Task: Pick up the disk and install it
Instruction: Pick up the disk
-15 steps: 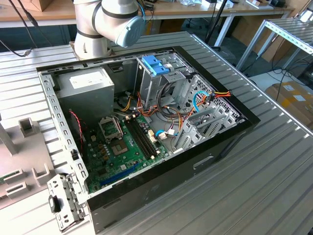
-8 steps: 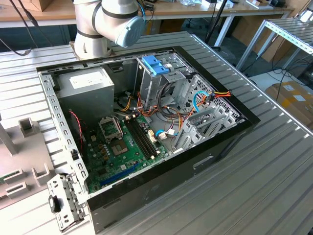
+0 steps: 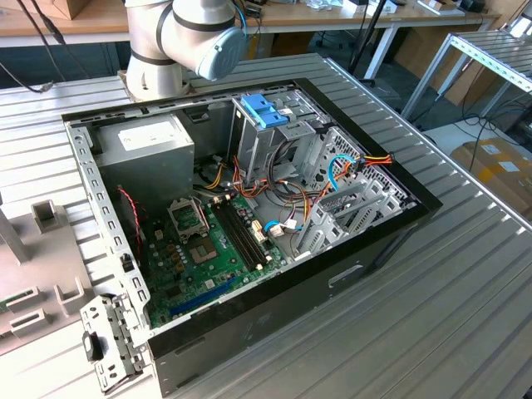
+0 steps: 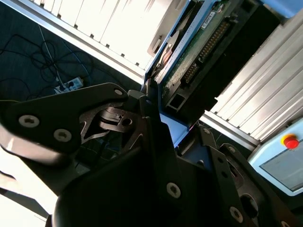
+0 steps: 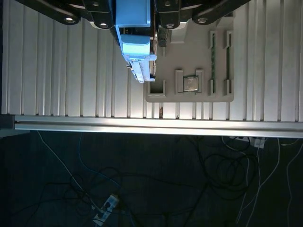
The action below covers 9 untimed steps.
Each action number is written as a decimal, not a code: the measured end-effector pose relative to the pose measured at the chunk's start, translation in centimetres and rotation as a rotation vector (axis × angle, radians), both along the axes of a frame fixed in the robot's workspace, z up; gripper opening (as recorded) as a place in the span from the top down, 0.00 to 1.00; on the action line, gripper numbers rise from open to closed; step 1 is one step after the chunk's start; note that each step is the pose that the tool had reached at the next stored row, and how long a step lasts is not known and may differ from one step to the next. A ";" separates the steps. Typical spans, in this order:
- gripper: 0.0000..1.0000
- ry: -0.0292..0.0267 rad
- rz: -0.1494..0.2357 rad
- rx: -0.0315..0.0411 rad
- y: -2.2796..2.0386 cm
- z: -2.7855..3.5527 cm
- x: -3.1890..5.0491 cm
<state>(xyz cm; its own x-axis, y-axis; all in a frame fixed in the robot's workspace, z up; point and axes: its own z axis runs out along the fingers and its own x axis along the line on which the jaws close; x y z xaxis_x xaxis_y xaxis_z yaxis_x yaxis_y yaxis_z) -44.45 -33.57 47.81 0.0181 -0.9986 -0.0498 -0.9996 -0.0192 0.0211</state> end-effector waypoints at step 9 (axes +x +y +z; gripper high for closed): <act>0.63 0.0001 0.000 0.0000 0.00 0.63 0.00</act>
<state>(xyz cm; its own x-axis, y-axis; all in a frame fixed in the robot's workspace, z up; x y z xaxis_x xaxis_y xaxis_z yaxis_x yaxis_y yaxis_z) -44.45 -33.57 48.45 0.0181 -0.9986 -0.0498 -0.9996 -0.0192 0.0211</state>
